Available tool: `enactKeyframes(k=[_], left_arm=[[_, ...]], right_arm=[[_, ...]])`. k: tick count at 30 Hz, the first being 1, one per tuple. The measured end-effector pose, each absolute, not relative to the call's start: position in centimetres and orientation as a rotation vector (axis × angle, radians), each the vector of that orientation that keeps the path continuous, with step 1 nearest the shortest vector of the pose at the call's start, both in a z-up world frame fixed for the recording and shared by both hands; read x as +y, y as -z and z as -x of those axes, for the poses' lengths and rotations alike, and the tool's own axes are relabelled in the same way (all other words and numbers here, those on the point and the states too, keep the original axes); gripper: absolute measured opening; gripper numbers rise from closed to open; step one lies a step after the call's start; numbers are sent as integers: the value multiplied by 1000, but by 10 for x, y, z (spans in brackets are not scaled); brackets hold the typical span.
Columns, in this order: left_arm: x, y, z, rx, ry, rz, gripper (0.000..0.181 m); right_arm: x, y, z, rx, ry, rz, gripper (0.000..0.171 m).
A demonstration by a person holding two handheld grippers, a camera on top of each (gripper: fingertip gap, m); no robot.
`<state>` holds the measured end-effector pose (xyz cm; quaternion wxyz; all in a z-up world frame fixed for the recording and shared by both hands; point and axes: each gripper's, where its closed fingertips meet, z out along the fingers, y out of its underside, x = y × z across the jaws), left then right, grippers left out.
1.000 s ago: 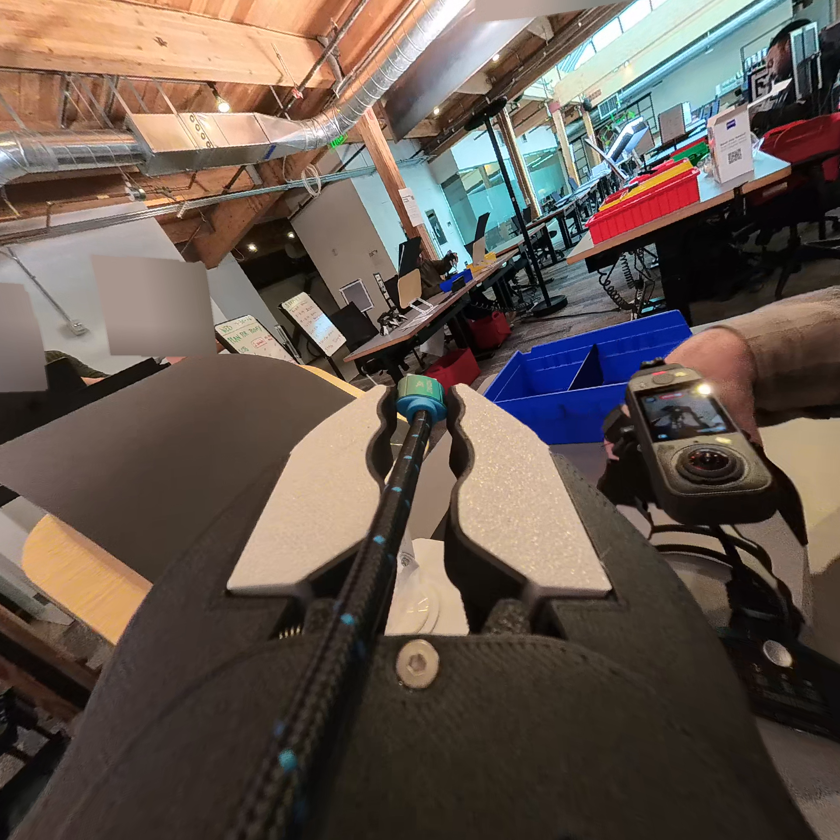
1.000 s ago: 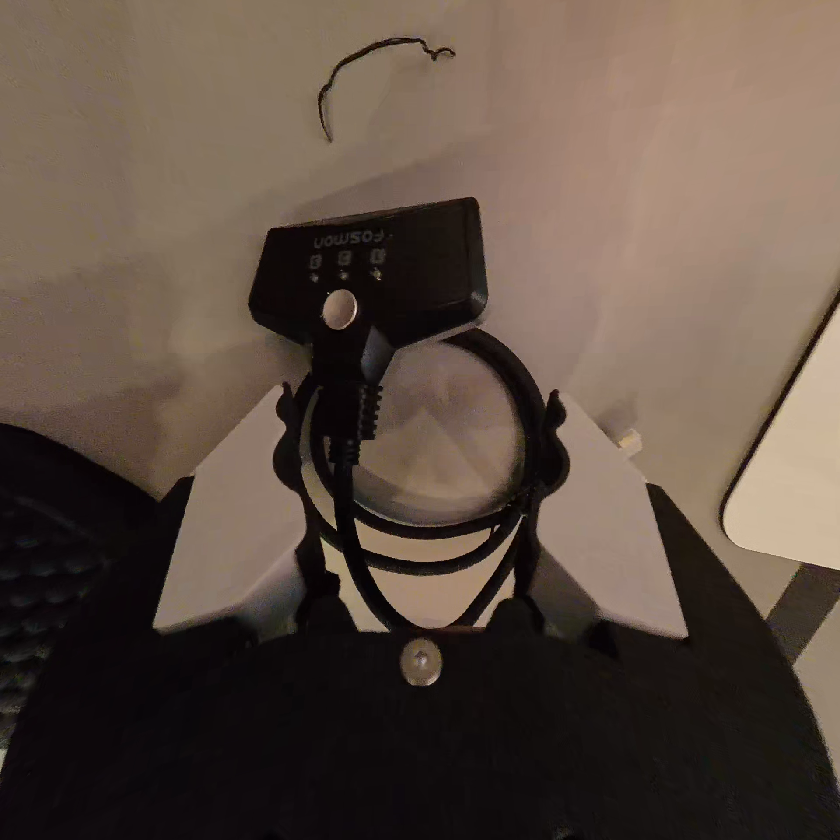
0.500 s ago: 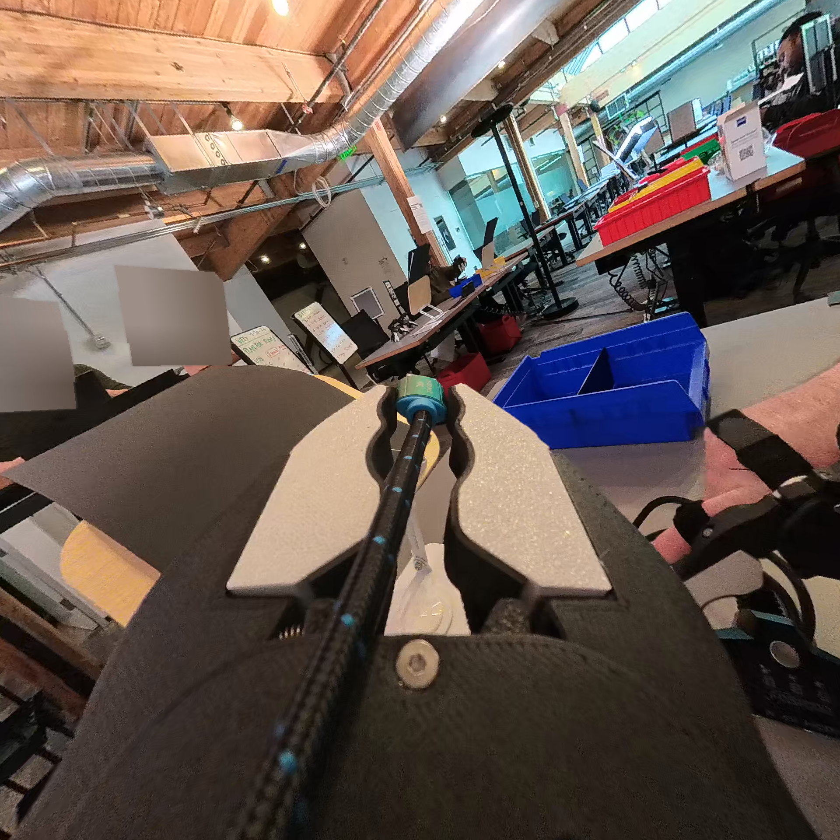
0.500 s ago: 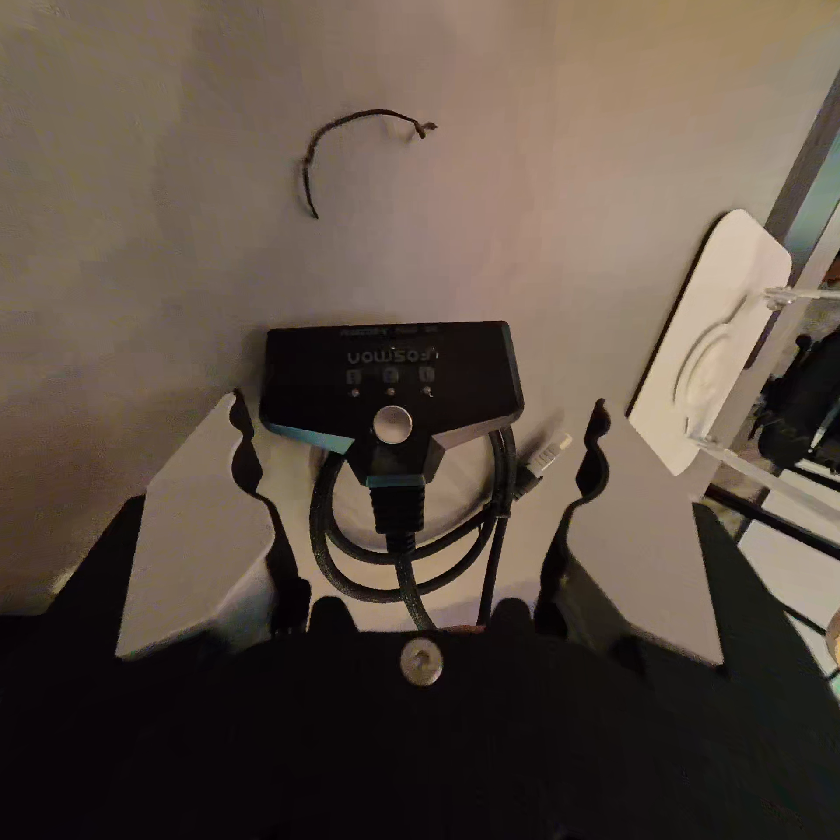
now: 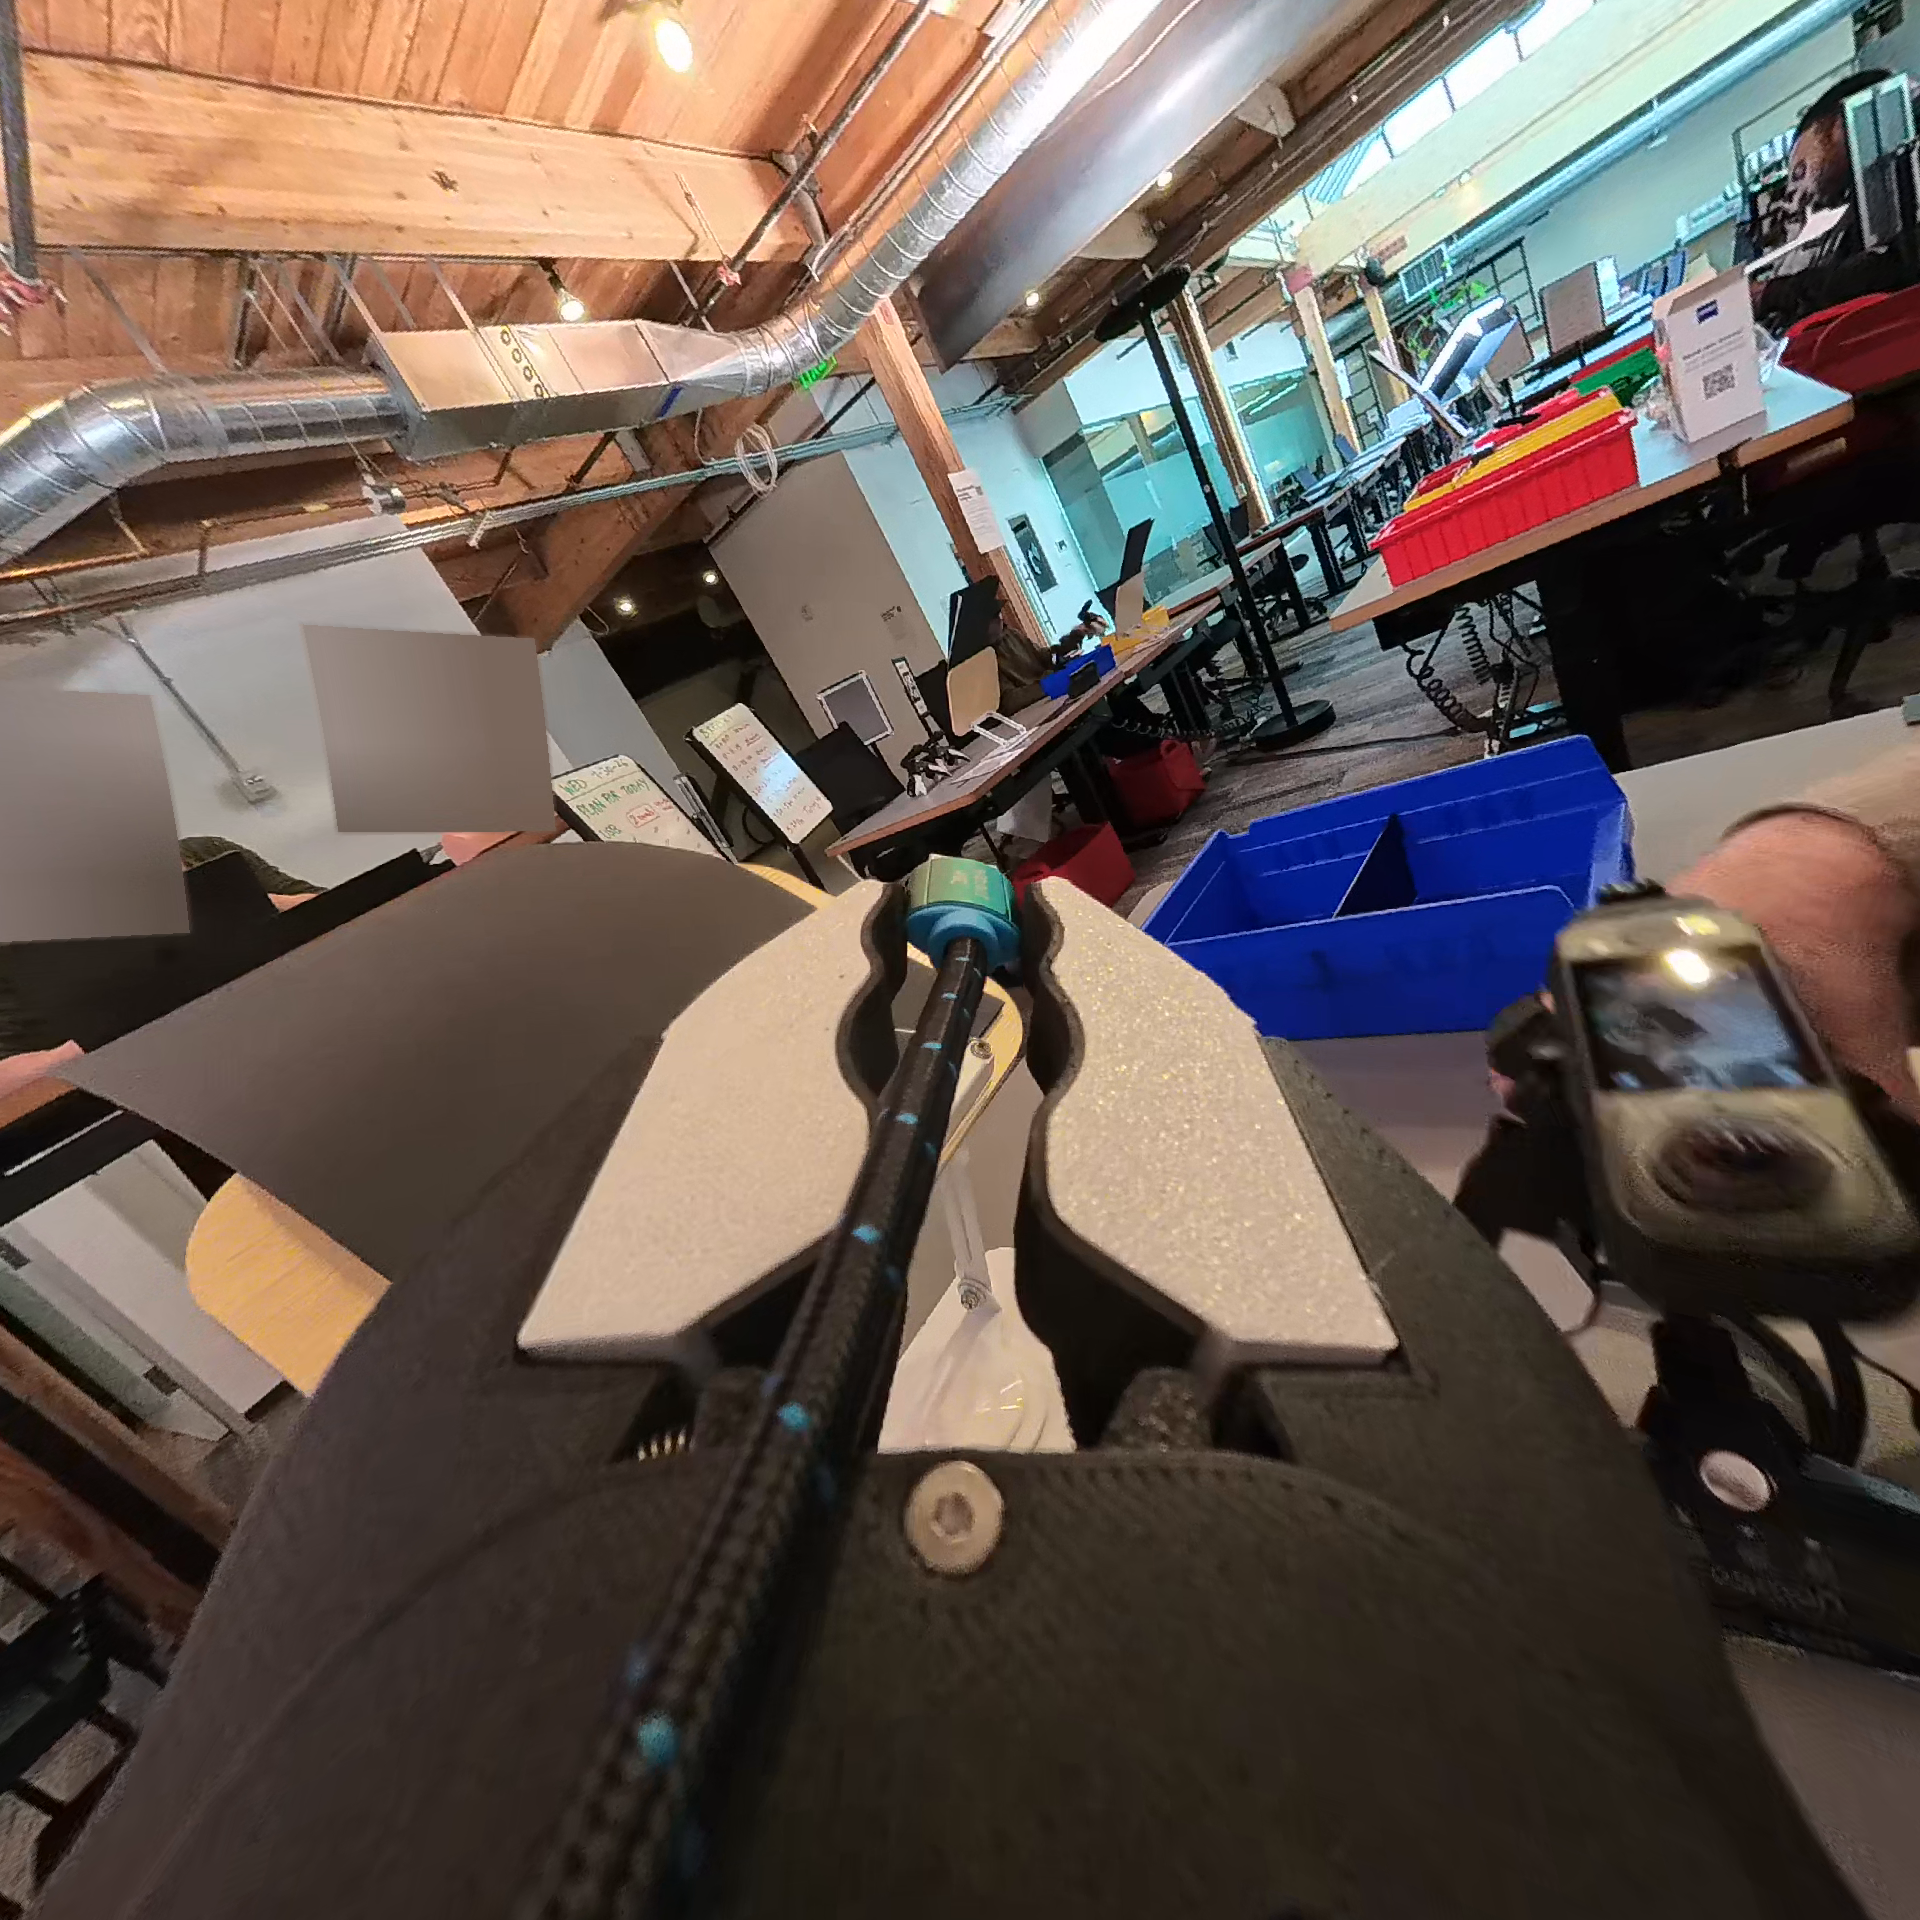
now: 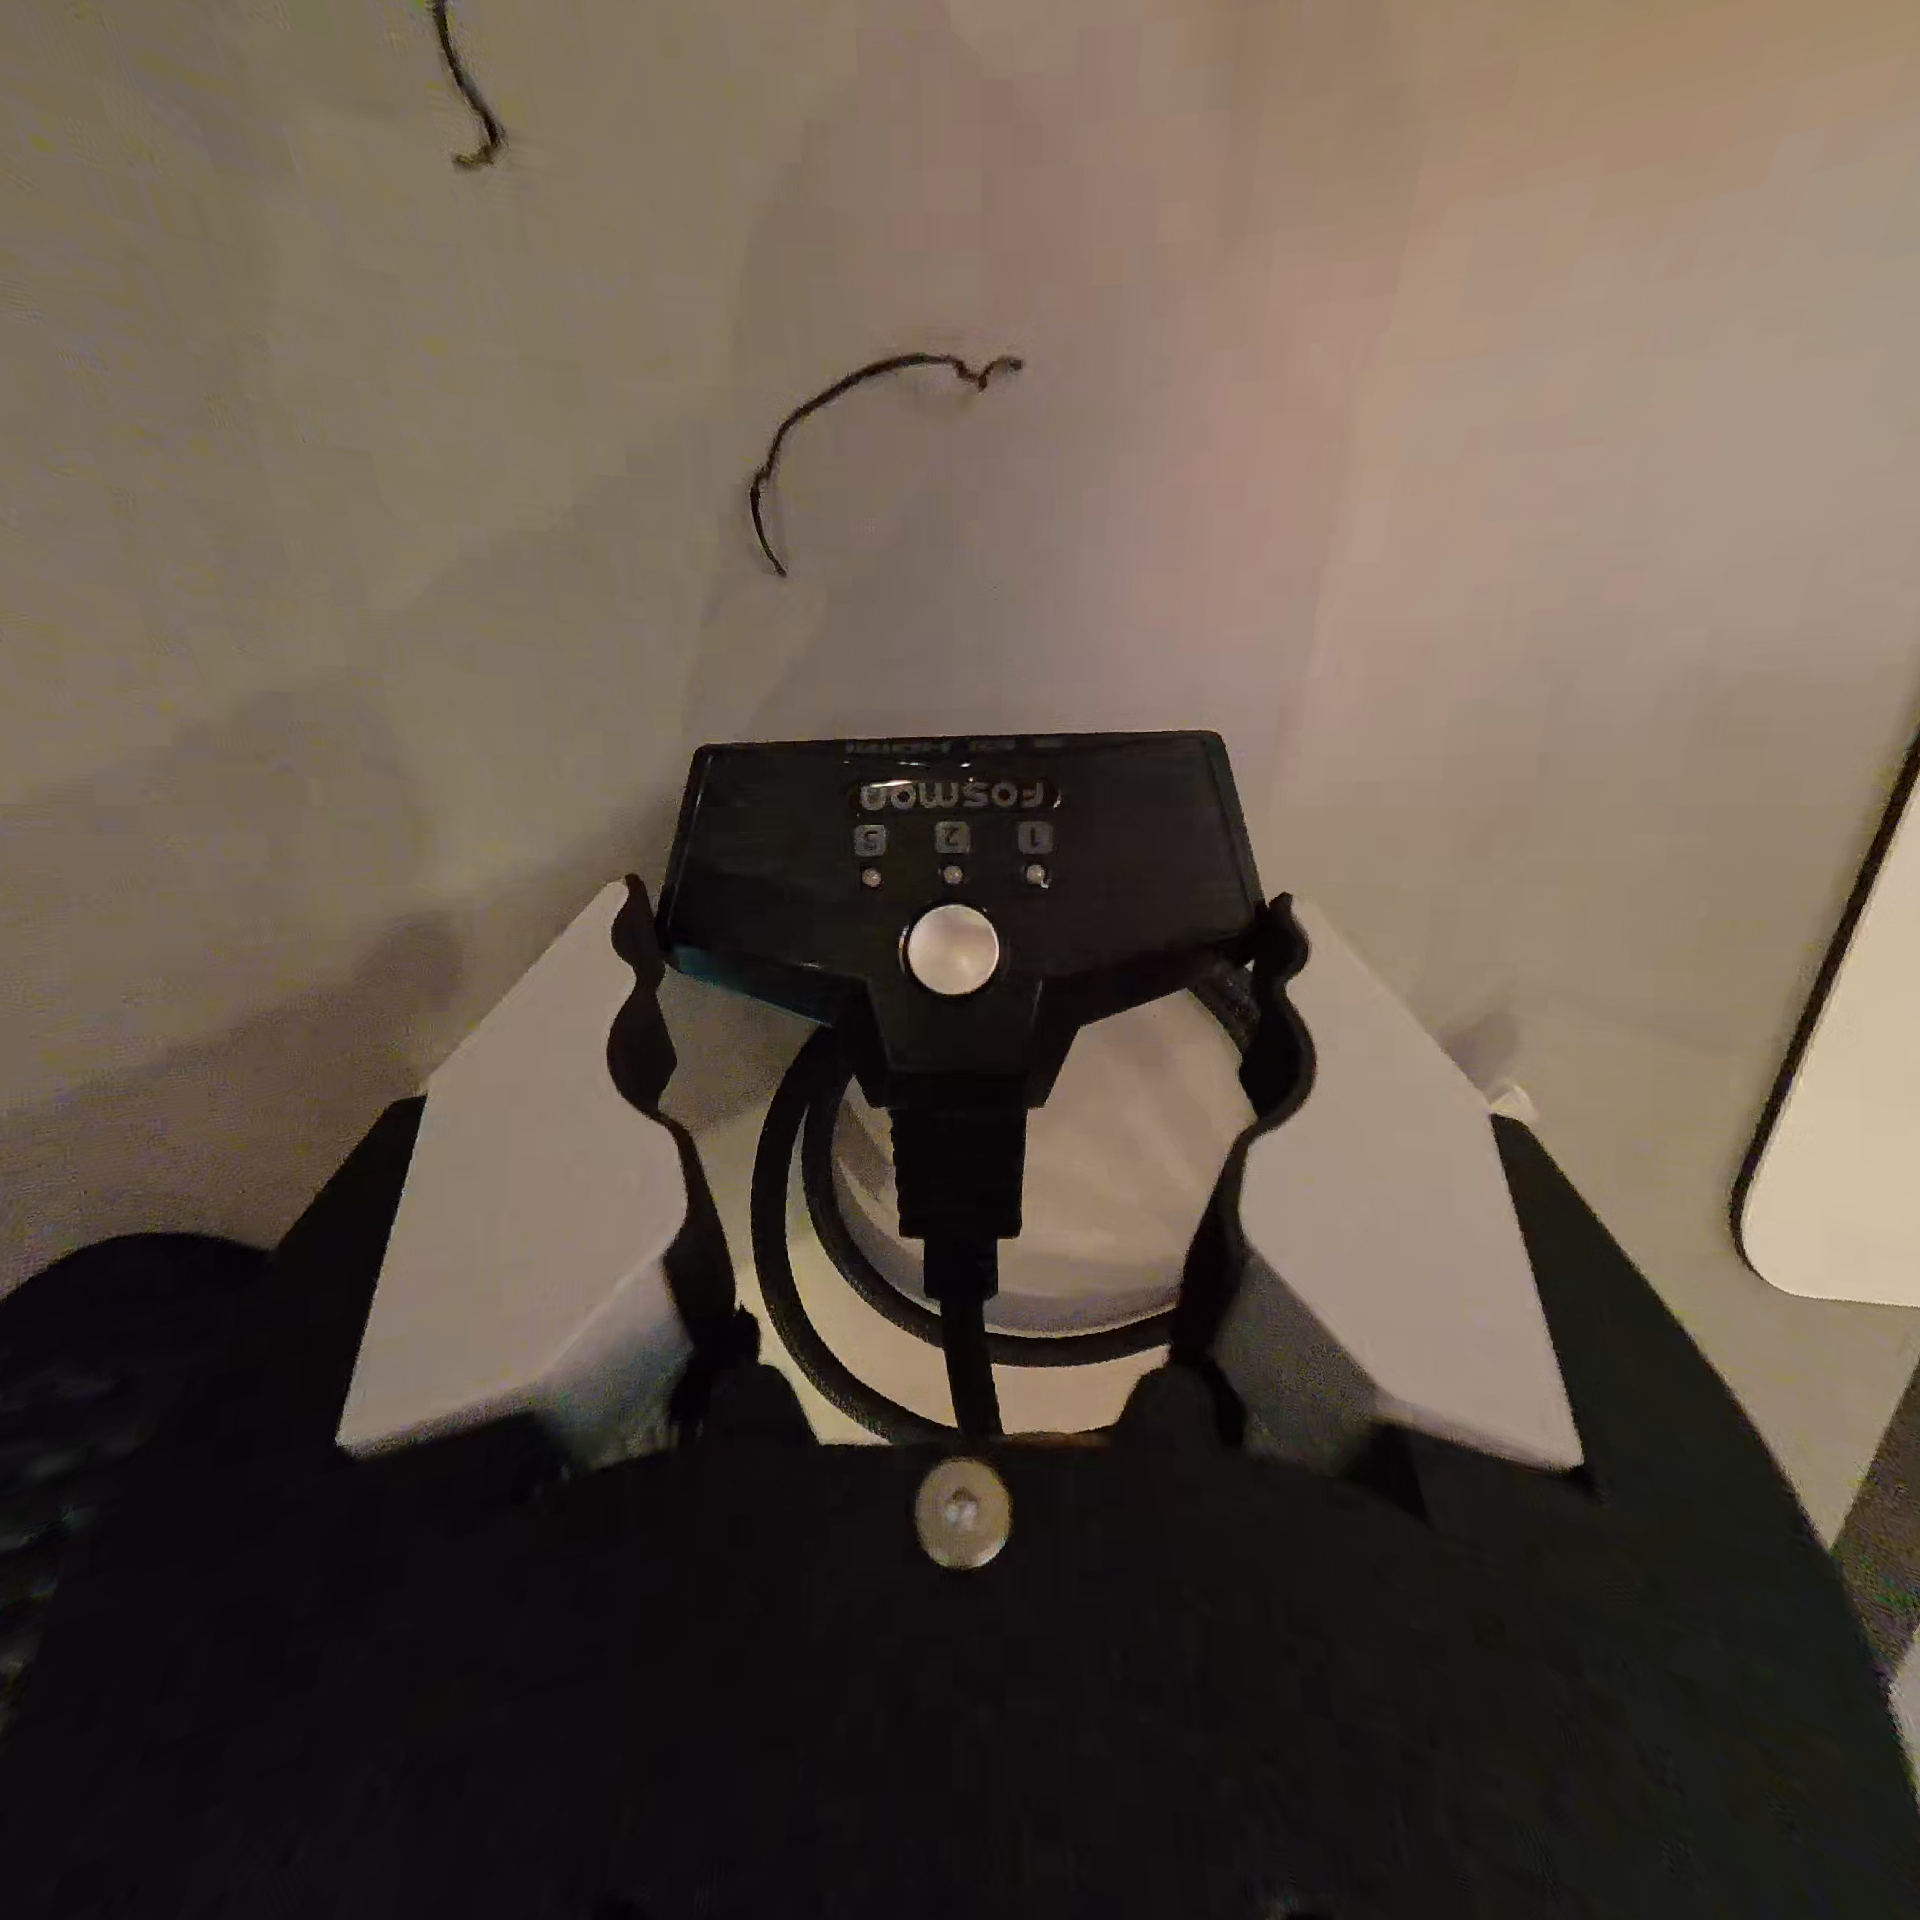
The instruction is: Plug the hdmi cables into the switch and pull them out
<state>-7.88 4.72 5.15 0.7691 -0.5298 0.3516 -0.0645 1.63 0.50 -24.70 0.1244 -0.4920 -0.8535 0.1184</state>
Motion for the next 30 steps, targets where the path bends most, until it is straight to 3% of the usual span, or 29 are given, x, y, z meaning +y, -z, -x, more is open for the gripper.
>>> enactKeyframes(k=[7, 18, 23, 30], left_arm=[[52, -46, 76, 768, 153, 1166, 21], [57, -34, 72, 809, 164, 1208, 21], [59, -29, 68, 826, 173, 1220, 21], [59, -27, 64, 845, 171, 1222, 21]], right_arm=[[27, 168, -5, -2334, -744, 1417, 111], [58, 104, -4, -2263, -854, 1340, 111], [52, 137, -13, -2342, -774, 1399, 111], [48, 216, -29, -2537, -370, 1458, 111]])
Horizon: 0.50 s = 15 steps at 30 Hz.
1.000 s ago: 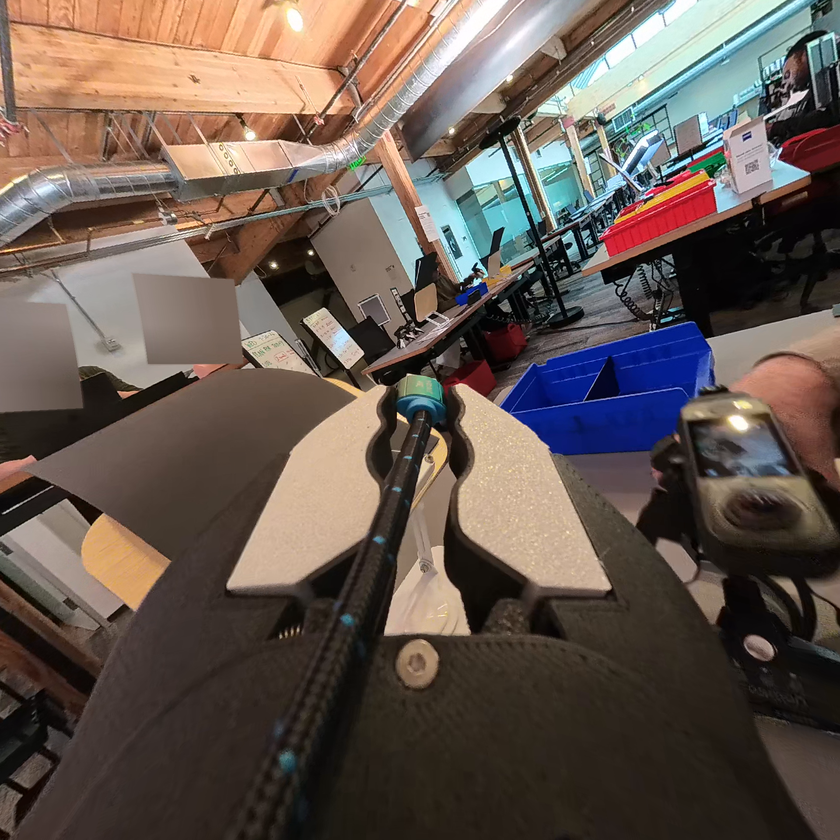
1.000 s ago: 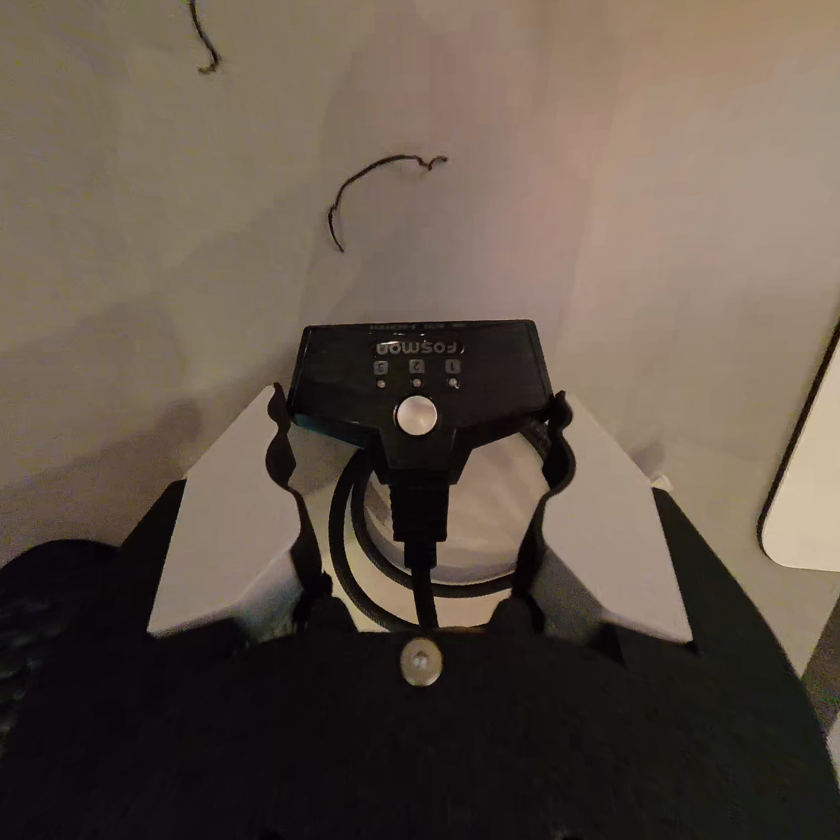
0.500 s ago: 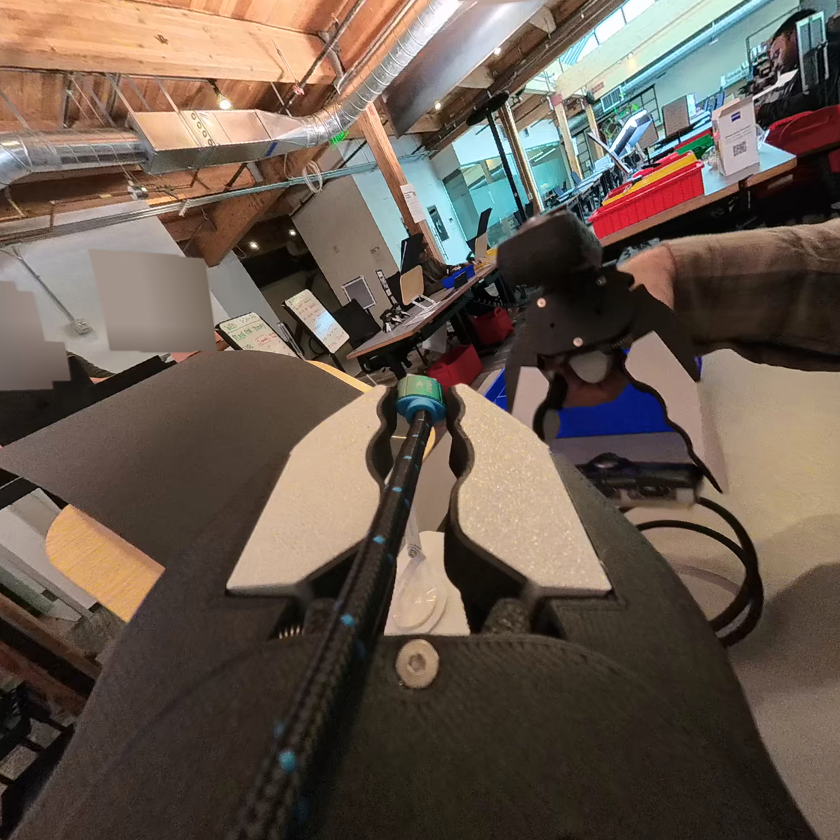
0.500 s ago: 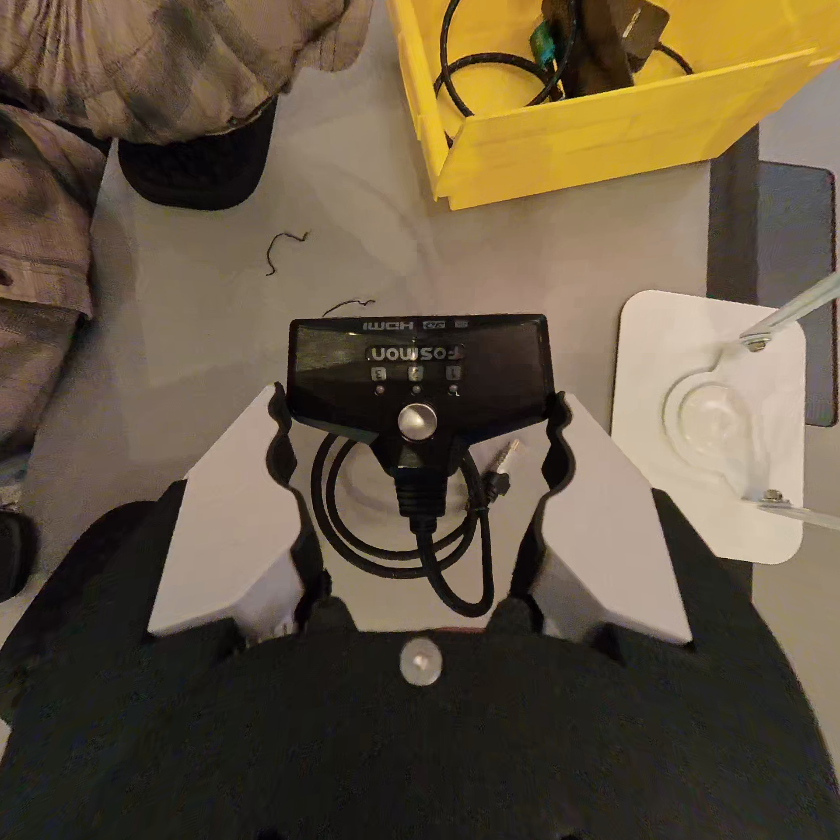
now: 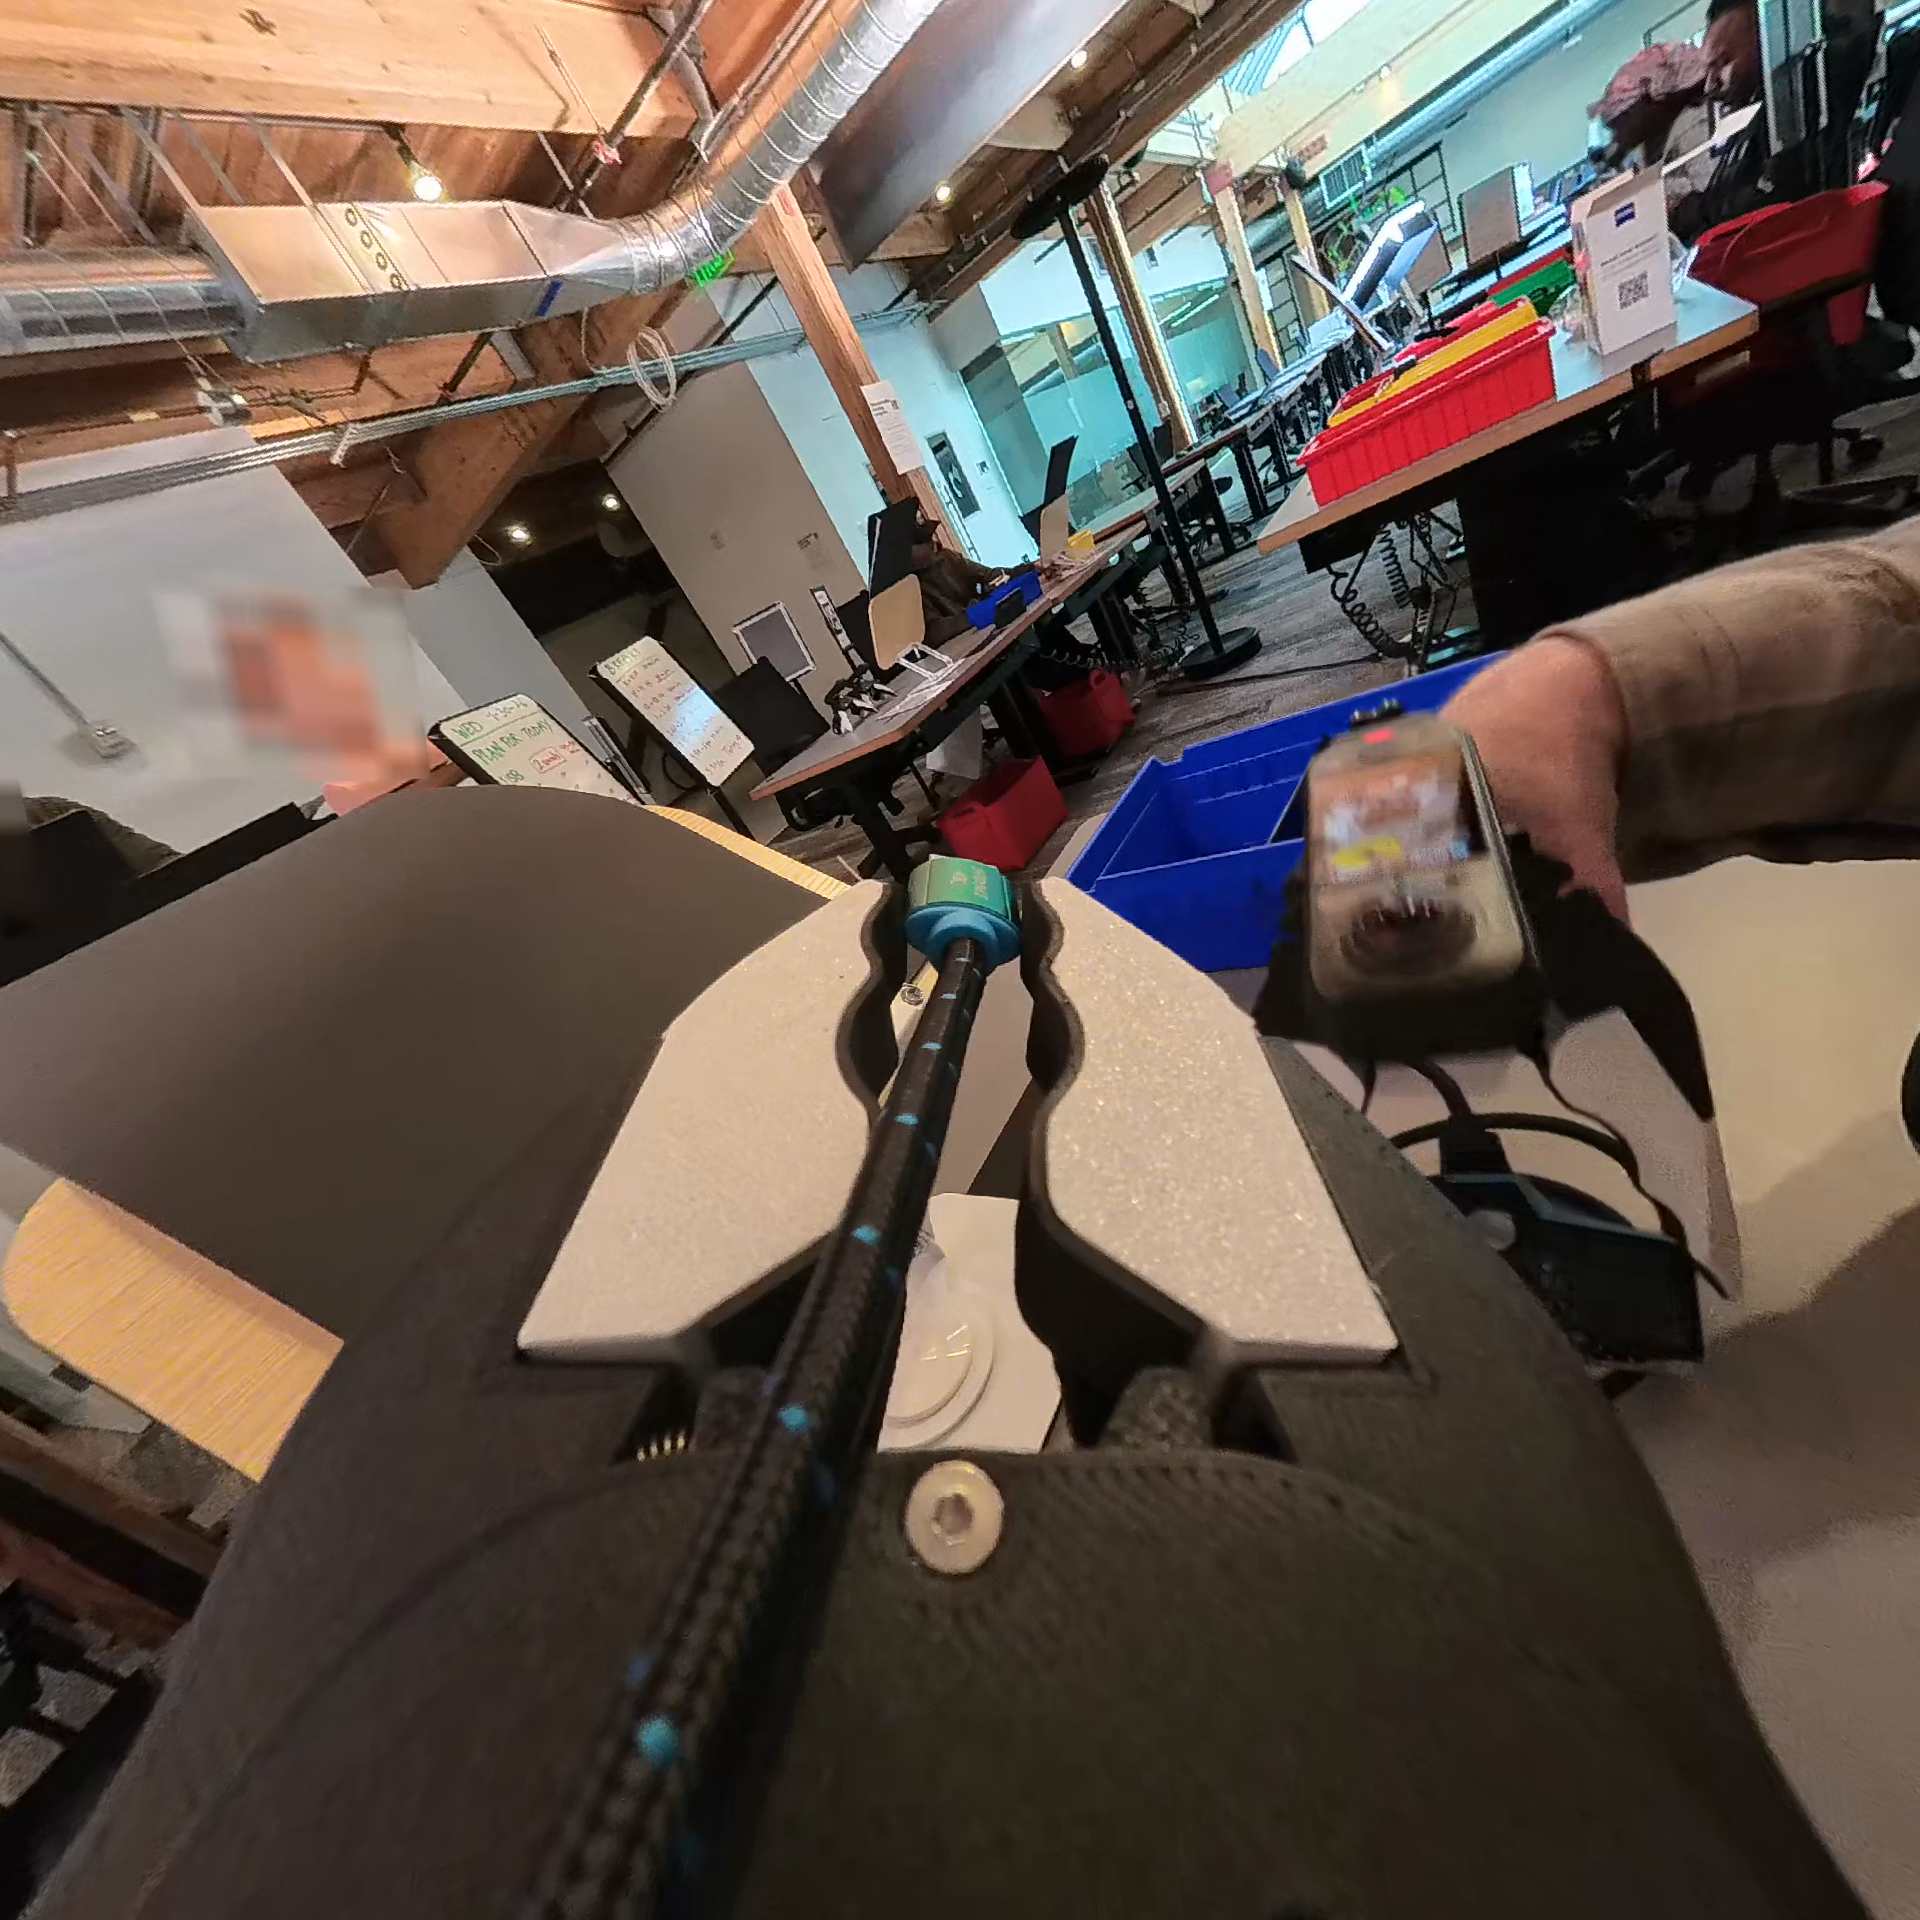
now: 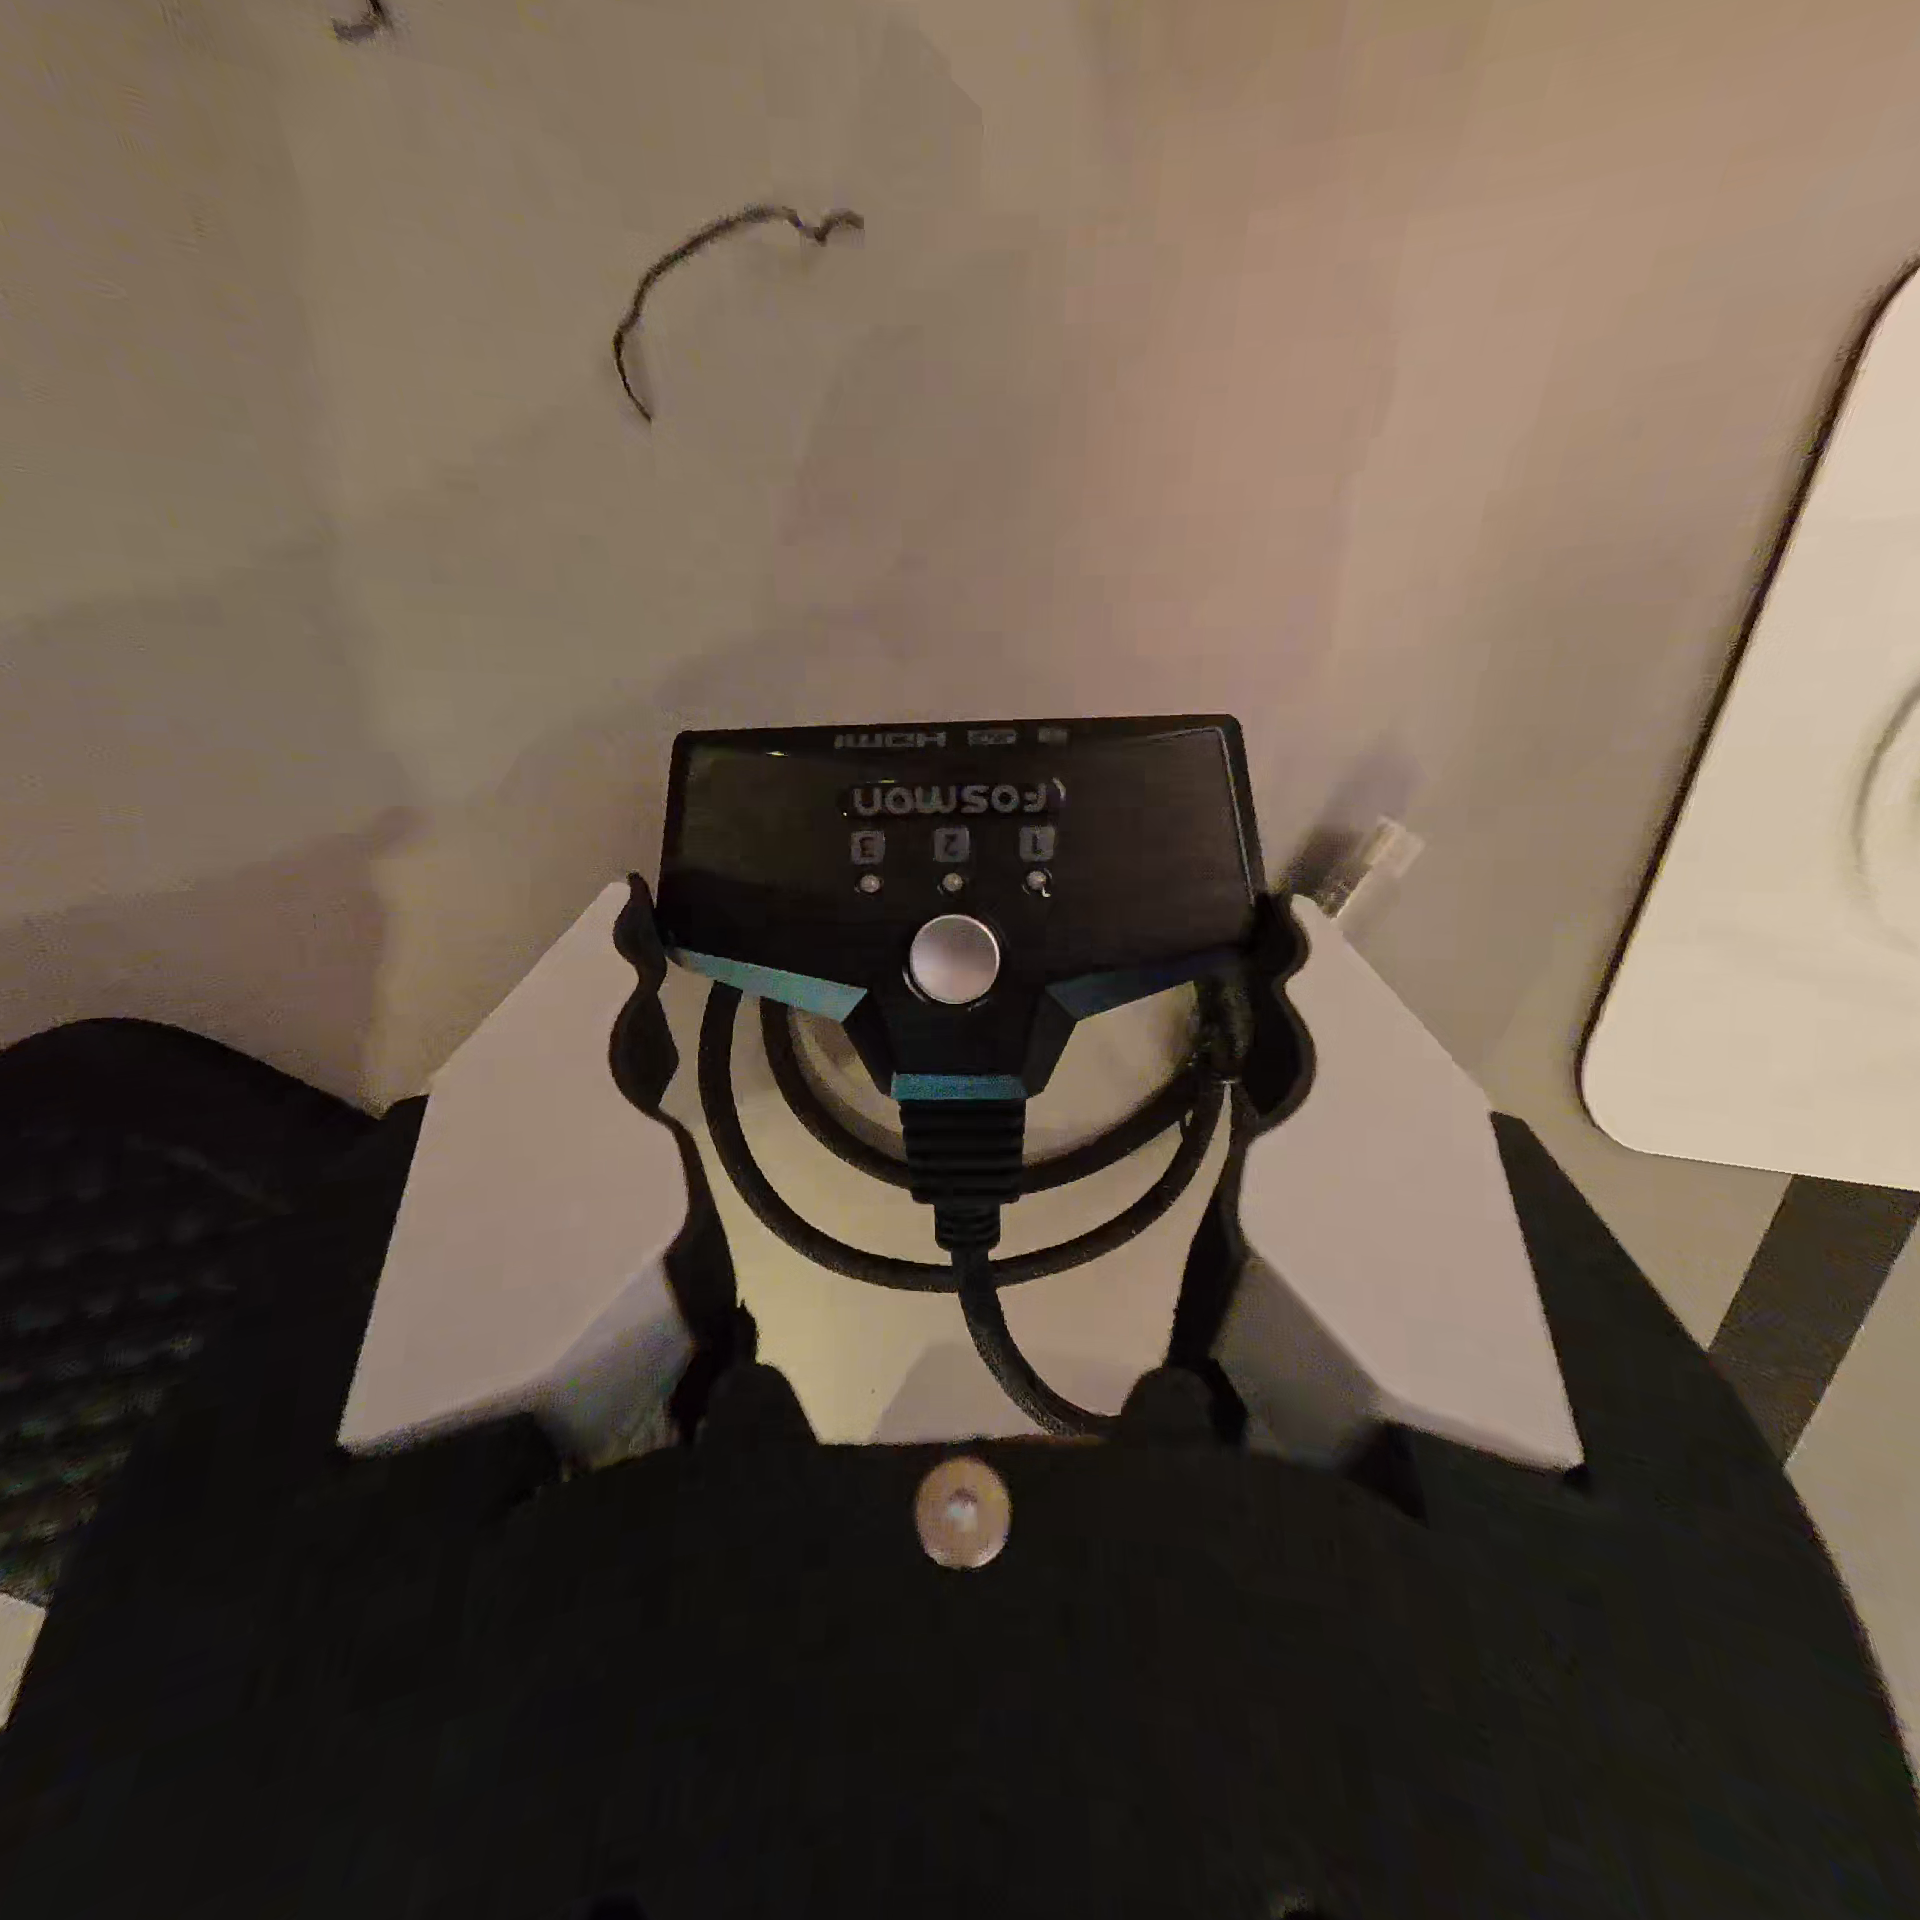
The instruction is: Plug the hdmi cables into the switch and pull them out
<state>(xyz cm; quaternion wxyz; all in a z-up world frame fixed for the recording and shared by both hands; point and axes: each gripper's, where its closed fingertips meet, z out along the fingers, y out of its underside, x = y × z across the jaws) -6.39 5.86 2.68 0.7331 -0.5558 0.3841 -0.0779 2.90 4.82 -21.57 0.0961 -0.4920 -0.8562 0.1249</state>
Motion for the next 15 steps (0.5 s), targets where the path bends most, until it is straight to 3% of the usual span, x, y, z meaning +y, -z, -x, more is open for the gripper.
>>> enactKeyframes(k=[11, 15], left_arm=[[58, -27, 67, 840, 172, 1219, 21], [57, -29, 66, 843, 172, 1213, 21]], right_arm=[[45, 263, -36, -2558, -300, 1485, 113], [42, 263, -38, -2494, -272, 1461, 130]])
